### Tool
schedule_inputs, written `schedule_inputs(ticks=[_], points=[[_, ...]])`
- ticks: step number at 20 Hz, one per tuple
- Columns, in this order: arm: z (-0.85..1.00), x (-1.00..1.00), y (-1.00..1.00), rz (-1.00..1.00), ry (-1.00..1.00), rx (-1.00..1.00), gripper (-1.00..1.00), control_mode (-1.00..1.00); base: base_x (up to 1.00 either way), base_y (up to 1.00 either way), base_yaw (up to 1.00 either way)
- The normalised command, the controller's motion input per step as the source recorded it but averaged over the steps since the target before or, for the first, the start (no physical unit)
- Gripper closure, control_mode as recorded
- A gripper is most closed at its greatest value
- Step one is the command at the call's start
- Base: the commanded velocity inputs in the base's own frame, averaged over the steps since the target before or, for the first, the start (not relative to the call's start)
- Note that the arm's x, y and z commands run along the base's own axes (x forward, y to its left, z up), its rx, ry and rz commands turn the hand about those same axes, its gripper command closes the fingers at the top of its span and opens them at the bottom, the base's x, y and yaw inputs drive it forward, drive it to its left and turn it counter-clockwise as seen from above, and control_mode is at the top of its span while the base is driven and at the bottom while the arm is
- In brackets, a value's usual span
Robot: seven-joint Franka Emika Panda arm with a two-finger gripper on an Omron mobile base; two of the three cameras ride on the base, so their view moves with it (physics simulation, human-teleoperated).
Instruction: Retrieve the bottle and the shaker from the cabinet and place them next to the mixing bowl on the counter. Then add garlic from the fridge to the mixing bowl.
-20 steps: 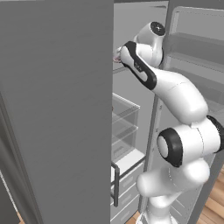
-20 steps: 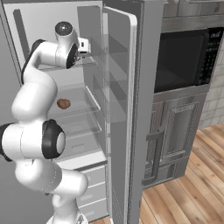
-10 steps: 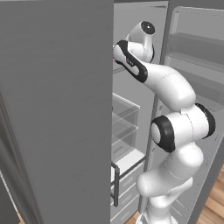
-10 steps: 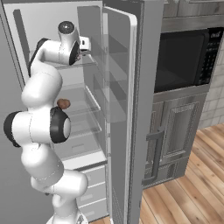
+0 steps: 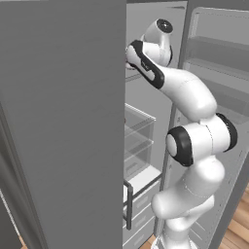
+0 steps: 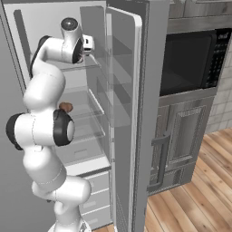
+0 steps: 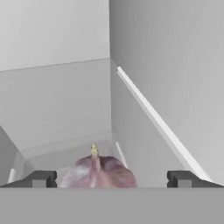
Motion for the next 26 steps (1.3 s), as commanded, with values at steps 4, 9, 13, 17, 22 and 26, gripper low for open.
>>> schedule_inputs(ticks=[4, 9, 13, 17, 22, 26], points=[[0.33, -0.18, 0.00, 0.00, 0.00, -0.01, -1.00, -1.00, 0.00, 0.00, 0.00], [-0.12, -0.02, 0.05, 0.00, 0.00, 0.00, -1.00, -1.00, 0.00, 0.00, 0.00], [-0.29, 0.00, 0.09, 0.00, 0.00, 0.00, -1.00, -1.00, 0.00, 0.00, 0.00], [-0.11, -0.06, 0.01, 0.00, 0.00, 0.00, -1.00, -1.00, 0.00, 0.00, 0.00], [0.00, 0.05, 0.00, 0.00, -0.01, 0.00, -1.00, -1.00, 0.00, 0.00, 0.00], [-0.05, 0.05, 0.00, 0.00, 0.00, 0.00, -1.00, -1.00, 0.00, 0.00, 0.00]])
